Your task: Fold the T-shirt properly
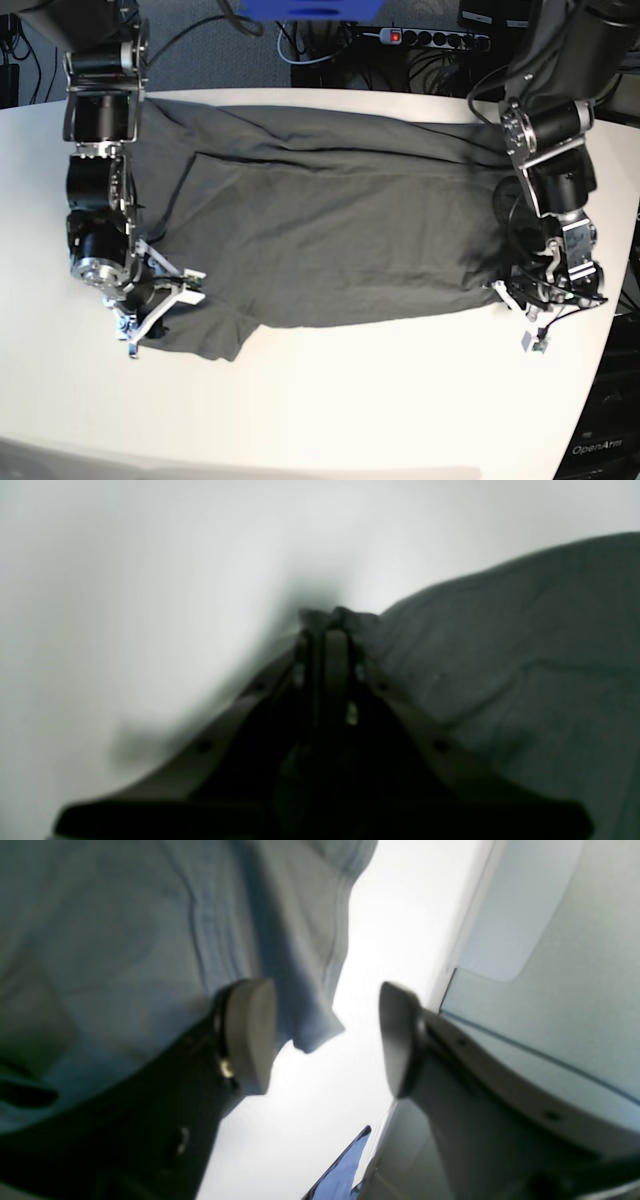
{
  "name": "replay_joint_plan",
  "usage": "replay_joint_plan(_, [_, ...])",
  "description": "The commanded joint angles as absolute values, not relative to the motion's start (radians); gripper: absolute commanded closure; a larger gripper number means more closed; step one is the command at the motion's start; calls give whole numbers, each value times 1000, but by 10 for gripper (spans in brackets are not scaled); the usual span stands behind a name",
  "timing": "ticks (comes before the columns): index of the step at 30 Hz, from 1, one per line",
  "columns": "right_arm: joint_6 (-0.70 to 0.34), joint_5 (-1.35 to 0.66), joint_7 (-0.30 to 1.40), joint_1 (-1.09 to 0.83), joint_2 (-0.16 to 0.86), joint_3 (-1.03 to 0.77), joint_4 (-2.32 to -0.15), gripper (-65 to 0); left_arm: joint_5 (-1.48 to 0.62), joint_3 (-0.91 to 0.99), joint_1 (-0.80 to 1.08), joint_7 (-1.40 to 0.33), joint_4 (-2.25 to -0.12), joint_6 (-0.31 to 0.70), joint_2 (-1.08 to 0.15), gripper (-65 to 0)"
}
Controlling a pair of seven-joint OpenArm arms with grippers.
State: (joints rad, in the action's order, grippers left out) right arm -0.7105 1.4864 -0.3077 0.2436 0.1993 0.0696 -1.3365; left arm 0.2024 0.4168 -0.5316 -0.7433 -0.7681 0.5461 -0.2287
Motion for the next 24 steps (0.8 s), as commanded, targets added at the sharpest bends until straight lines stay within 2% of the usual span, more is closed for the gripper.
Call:
replay_joint_plan(1, [-698, 1484, -311, 271, 206, 67, -1337, -341, 213, 417, -542, -765, -776, 547, -234, -19])
replay_joint_plan(24, [-698, 1484, -318, 371, 200, 74, -1155, -340, 213, 418, -542, -769, -776, 547, -232, -19])
